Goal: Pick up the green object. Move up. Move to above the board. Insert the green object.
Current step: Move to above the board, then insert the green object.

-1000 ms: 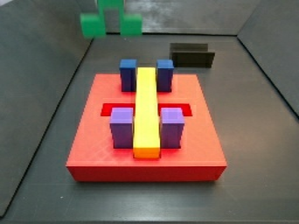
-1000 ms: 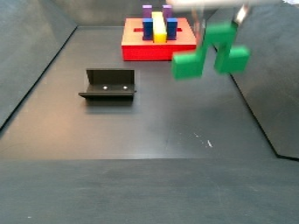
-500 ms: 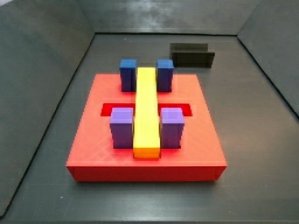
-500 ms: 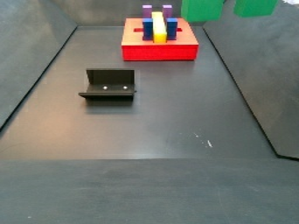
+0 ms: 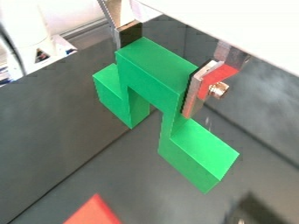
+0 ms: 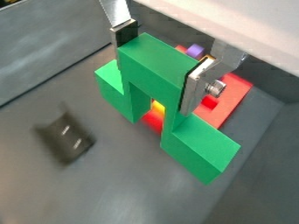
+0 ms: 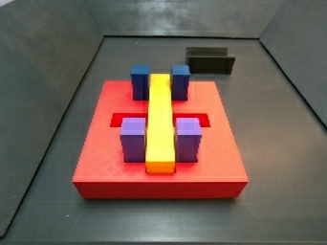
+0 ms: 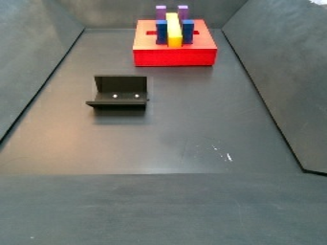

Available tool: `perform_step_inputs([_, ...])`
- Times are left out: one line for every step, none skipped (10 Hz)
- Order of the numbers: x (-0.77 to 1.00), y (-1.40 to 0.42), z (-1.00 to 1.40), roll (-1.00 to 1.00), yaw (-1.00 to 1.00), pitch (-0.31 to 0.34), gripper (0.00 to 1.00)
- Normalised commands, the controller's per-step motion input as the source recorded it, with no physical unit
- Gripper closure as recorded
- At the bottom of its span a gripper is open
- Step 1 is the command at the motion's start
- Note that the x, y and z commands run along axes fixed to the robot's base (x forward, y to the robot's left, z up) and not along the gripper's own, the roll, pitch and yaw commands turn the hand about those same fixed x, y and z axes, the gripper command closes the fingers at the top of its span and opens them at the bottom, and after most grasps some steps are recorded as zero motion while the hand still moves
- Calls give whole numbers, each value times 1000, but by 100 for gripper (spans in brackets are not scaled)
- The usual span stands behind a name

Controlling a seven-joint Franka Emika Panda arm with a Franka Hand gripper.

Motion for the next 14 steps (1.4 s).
perform_step_inputs([592, -1400, 206, -11, -105, 202, 100])
perform_step_inputs([596, -1400, 206, 9, -57, 182, 100])
perform_step_inputs([621, -1400, 213, -14, -30, 165, 100])
perform_step_inputs([647, -1400, 222, 6, -12, 152, 100])
perform_step_inputs([467, -950, 155, 22, -1, 155, 100])
perform_step_inputs([266, -428, 78, 39, 2, 147, 100])
perform_step_inputs([192, -284, 63, 28, 0, 118, 100])
perform_step_inputs([0, 0, -17, 0, 0, 0, 100])
perform_step_inputs([0, 0, -231, 0, 0, 0, 100])
perform_step_inputs([83, -34, -517, 86, 0, -49, 100])
perform_step_inputs([146, -77, -674, 176, 0, -57, 100])
perform_step_inputs([117, -120, -703, 214, 0, -67, 100])
perform_step_inputs([109, -203, -717, 254, 0, -77, 100])
perform_step_inputs([180, -320, -620, 320, 0, -49, 100])
